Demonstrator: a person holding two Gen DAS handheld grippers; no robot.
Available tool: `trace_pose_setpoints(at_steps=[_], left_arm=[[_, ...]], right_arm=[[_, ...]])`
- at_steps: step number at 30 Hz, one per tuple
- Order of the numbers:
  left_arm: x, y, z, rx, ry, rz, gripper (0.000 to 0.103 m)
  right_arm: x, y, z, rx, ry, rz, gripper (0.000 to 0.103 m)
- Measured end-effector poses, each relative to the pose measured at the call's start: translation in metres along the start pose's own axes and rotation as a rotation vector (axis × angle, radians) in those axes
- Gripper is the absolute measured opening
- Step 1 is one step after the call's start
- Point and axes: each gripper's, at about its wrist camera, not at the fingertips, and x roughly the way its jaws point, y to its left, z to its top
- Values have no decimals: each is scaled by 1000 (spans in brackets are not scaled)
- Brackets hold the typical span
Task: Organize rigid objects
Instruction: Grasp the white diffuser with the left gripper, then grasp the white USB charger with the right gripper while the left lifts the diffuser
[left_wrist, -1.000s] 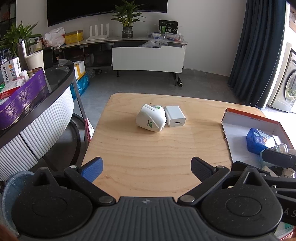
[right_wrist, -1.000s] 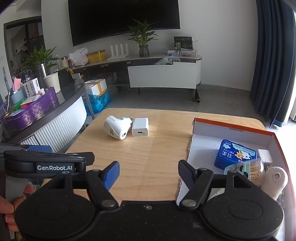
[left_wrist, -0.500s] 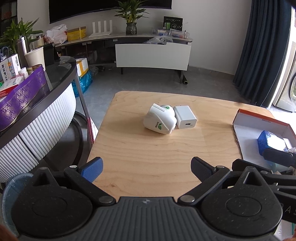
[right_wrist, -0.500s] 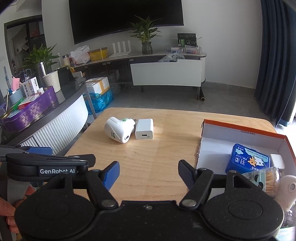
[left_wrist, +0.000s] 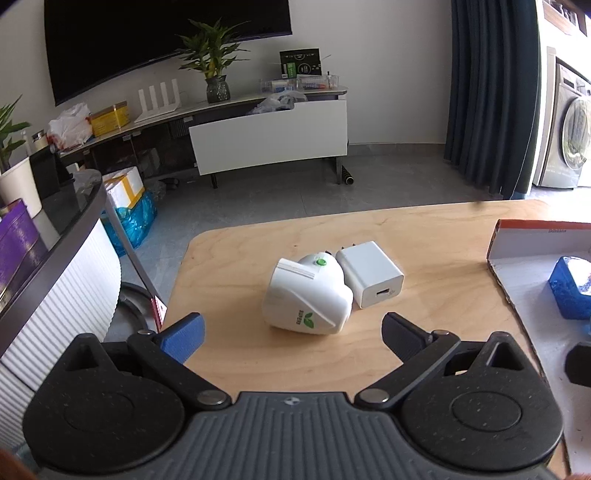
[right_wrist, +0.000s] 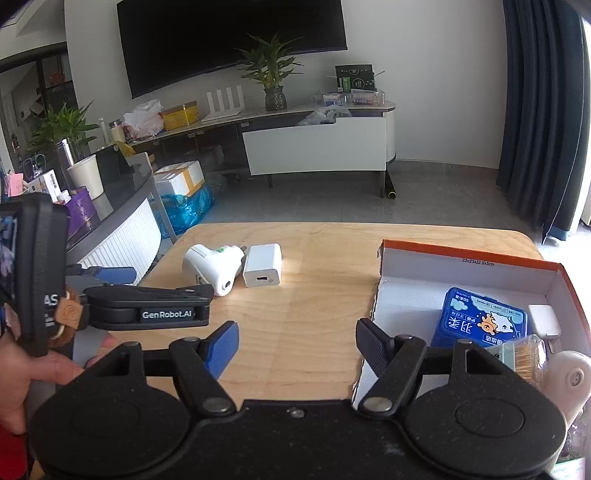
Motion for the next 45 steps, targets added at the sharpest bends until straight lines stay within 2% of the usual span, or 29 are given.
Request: trace_pose_setpoints(at_steps=[10, 15, 18, 19, 20, 23, 31, 37, 39, 40, 41, 43, 45], left_arm=[[44, -4, 1, 155, 1, 15, 103], [44, 2, 2, 126, -33, -14, 101], [45, 0, 1, 130, -26, -68, 80], [44, 0, 0, 130, -36, -80, 70], [44, -2, 0, 129, -40, -87, 66], [40, -3, -4, 119, -50, -86, 65], [15, 12, -3, -21, -62, -37, 65], [15, 15, -10, -33, -31, -74, 65], [18, 15, -12, -27, -32, -83, 77], [18, 14, -12, -11, -46, -66, 91], [18, 13, -13, 11, -66, -51, 97], [20, 9, -15, 62, -82, -35, 98], [23, 9, -14, 71, -64, -49, 98]], right_arm=[[12, -12, 5, 30, 8, 1, 83], [20, -14, 10, 41, 13, 11, 83], [26, -12, 12, 42, 20, 19, 83], [28, -12, 13, 46, 23, 24, 83], [30, -12, 14, 51, 26, 29, 83], [36, -8, 18, 56, 28, 36, 83], [68, -6, 34, 127, 72, 90, 84], [116, 13, 54, 132, 126, 92, 84], [131, 18, 58, 131, 144, 77, 84], [138, 20, 59, 131, 152, 67, 84], [147, 22, 60, 126, 164, 62, 84], [161, 26, 62, 130, 177, 50, 85], [171, 29, 64, 131, 183, 42, 86]])
